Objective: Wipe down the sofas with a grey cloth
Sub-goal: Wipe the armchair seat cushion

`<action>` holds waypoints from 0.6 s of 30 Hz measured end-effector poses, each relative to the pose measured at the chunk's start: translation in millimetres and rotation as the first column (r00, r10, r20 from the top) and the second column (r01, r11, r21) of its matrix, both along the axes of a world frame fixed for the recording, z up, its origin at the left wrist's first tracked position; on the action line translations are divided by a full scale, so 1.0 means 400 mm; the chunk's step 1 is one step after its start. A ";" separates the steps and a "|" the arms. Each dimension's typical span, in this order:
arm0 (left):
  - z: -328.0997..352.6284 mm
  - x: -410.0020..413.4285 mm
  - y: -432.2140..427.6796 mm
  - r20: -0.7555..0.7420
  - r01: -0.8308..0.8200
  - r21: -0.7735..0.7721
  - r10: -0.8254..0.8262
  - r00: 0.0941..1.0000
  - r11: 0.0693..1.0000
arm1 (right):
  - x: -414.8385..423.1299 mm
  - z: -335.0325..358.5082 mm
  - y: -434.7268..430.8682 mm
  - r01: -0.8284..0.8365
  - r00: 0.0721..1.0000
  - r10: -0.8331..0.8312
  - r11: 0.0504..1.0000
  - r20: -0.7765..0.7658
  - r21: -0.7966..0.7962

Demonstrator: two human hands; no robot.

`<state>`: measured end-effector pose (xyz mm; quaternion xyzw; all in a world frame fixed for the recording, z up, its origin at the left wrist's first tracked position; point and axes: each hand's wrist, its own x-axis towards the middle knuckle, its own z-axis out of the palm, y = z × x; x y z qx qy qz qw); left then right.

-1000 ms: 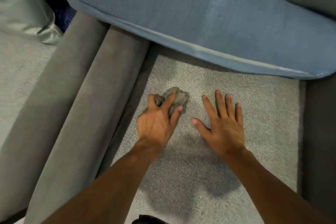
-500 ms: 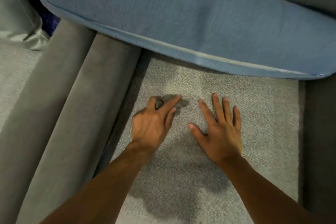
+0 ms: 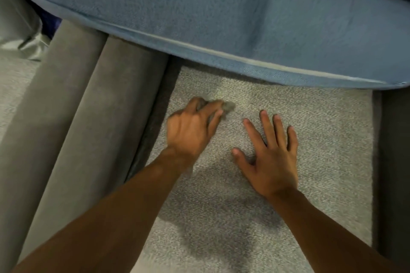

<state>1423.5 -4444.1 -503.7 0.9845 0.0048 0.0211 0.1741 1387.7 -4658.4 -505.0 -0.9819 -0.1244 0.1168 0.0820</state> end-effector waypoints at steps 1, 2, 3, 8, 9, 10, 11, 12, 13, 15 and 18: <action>0.003 0.022 -0.012 -0.016 -0.059 -0.008 0.059 0.998 0.998 | -0.001 -0.002 -0.001 -0.002 1.000 0.002 1.000 0.006 0.006; 0.004 0.039 -0.024 -0.040 -0.111 -0.016 0.110 0.993 0.994 | 0.000 -0.003 -0.001 -0.003 1.000 0.002 1.000 0.015 0.012; 0.003 0.047 -0.034 -0.054 -0.145 -0.020 0.143 0.988 0.989 | -0.002 -0.004 -0.002 -0.003 1.000 0.003 1.000 0.025 0.019; 0.020 -0.041 -0.024 -0.078 -0.078 0.005 0.078 0.994 0.997 | -0.003 -0.004 0.000 -0.010 0.999 0.009 1.000 0.040 0.026; 0.026 -0.085 -0.019 -0.093 -0.060 0.004 0.060 0.994 0.998 | -0.002 -0.001 -0.001 -0.009 0.999 0.008 1.000 0.037 0.020; 0.037 -0.136 -0.012 -0.106 -0.046 -0.003 0.045 0.993 0.999 | -0.003 0.001 0.000 -0.009 0.999 0.008 1.000 0.034 0.018; 0.045 -0.181 -0.007 -0.112 -0.041 -0.019 0.039 0.993 0.999 | -0.005 0.003 0.000 -0.008 0.999 0.008 1.000 0.032 0.021; 0.050 -0.202 0.000 -0.111 -0.042 -0.026 0.039 0.993 0.999 | -0.006 0.003 -0.001 -0.004 0.999 0.003 1.000 0.032 0.024; 0.050 -0.193 0.007 -0.093 -0.044 -0.024 0.041 0.995 0.999 | -0.007 0.001 -0.001 -0.001 0.999 0.000 1.000 0.033 0.023; 0.048 -0.102 0.017 -0.060 -0.110 -0.004 0.109 0.992 0.994 | -0.008 -0.004 0.000 -0.002 0.999 0.001 1.000 0.032 0.018; 0.023 0.034 0.024 -0.112 -0.287 0.004 0.285 0.952 0.958 | -0.011 -0.011 -0.003 0.003 0.999 -0.005 1.000 0.047 0.029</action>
